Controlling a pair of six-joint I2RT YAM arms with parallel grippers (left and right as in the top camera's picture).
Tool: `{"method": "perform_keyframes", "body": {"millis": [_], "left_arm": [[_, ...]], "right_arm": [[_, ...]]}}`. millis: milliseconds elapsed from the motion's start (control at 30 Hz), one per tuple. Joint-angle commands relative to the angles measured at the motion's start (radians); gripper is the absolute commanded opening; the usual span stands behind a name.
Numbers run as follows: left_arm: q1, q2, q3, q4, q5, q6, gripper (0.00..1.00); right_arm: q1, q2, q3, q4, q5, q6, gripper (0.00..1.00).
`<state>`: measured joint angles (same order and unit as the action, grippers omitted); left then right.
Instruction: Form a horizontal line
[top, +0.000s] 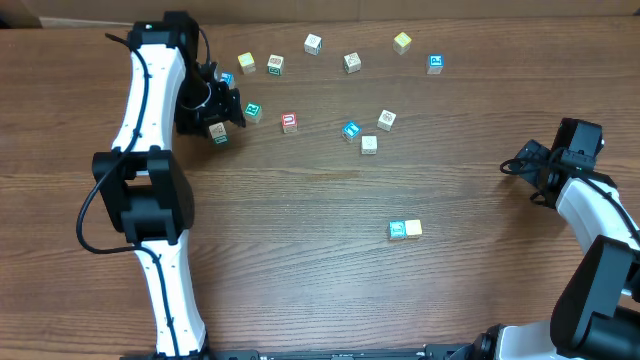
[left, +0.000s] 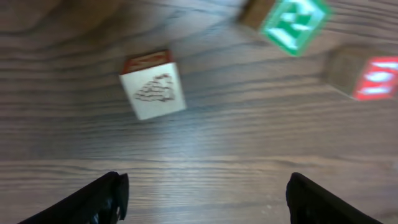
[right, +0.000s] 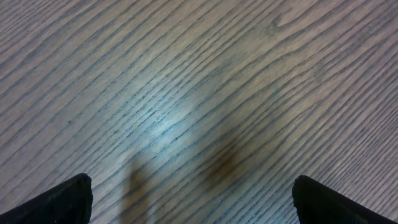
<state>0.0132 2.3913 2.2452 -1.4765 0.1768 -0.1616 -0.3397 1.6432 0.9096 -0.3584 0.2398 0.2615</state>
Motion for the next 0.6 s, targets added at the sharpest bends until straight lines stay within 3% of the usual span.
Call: {"method": "perform_keyframes", "body": {"millis": [0,567], "left_arm": [[-0.003,0.025,0.014,-0.01,-0.1,-0.081,0.77],[-0.048,0.094,0.014,0.047,-0.119,-0.095,0.75]], "right_arm": [[-0.002,0.001,0.006,0.006,0.003,0.003,1.0],[-0.002,0.001,0.006,0.006,0.003,0.003,1.0]]}}
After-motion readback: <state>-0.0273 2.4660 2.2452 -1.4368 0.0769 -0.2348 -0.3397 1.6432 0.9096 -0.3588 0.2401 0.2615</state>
